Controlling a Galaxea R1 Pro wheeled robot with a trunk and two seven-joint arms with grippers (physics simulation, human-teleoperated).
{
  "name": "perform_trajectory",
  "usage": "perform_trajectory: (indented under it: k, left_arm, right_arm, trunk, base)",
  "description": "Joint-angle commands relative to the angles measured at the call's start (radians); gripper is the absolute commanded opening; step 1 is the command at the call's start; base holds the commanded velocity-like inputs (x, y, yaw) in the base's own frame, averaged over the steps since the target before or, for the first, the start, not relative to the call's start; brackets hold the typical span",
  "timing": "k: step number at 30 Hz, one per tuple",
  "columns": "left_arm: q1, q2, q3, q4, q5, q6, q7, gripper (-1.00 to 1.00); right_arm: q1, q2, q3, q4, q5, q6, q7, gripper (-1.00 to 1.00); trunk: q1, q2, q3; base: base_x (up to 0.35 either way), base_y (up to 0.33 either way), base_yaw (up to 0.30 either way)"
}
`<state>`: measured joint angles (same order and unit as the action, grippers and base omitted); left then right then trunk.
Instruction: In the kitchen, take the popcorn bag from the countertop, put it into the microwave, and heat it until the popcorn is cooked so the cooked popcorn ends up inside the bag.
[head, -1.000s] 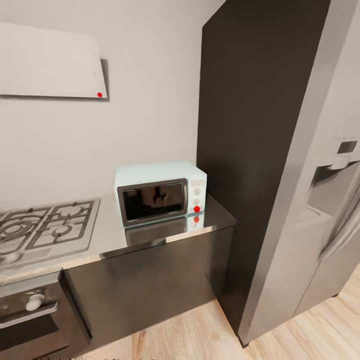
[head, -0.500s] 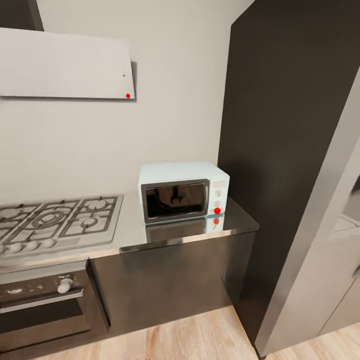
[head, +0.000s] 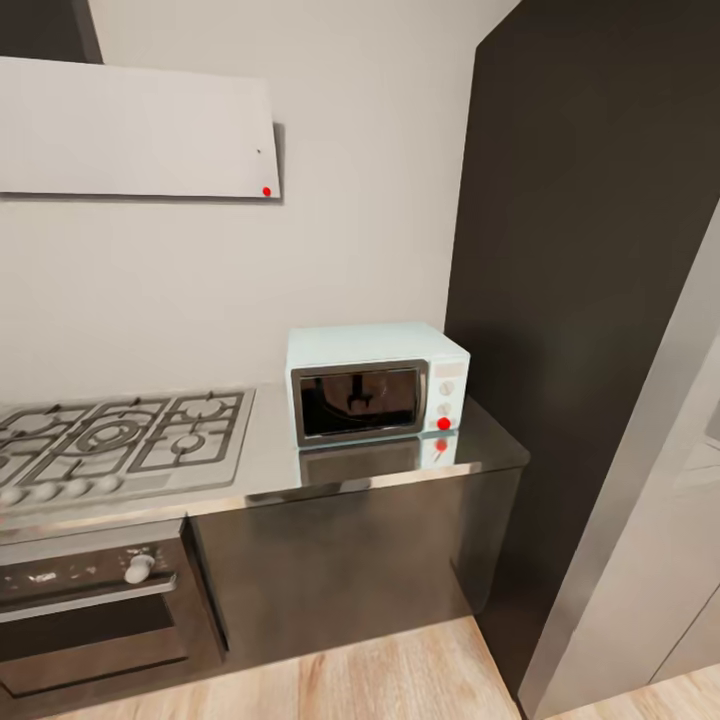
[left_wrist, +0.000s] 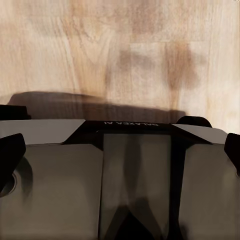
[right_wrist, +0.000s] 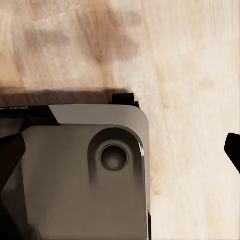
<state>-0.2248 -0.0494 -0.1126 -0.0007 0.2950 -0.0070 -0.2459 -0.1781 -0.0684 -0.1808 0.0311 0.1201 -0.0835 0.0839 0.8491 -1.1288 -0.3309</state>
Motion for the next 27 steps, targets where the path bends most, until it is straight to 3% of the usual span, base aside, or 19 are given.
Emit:
perform_trajectory:
  k: [1, 15, 27]
  left_arm:
    - [-0.001, 0.000, -0.009, 0.001, 0.010, -0.001, -0.003, 1.00]
    - [-0.001, 0.000, -0.008, 0.001, 0.010, -0.001, -0.002, 1.00]
    - [-0.001, -0.001, -0.008, 0.001, 0.009, -0.002, -0.003, 1.00]
  right_arm:
    - [-0.001, -0.001, -0.009, 0.004, 0.010, -0.007, 0.002, 1.00]
    - [-0.001, -0.001, -0.008, 0.003, 0.012, -0.006, 0.002, 1.00]
    - [-0.001, -0.013, -0.002, 0.001, 0.013, -0.004, 0.001, 1.00]
  trunk:
    - [0.000, -0.001, -0.001]
    - [0.000, -0.001, -0.001]
    - [0.000, -0.001, -0.001]
  base:
    - [0.235, 0.000, 0.000]
    - [0.282, -0.019, 0.000]
    - [0.016, -0.005, 0.000]
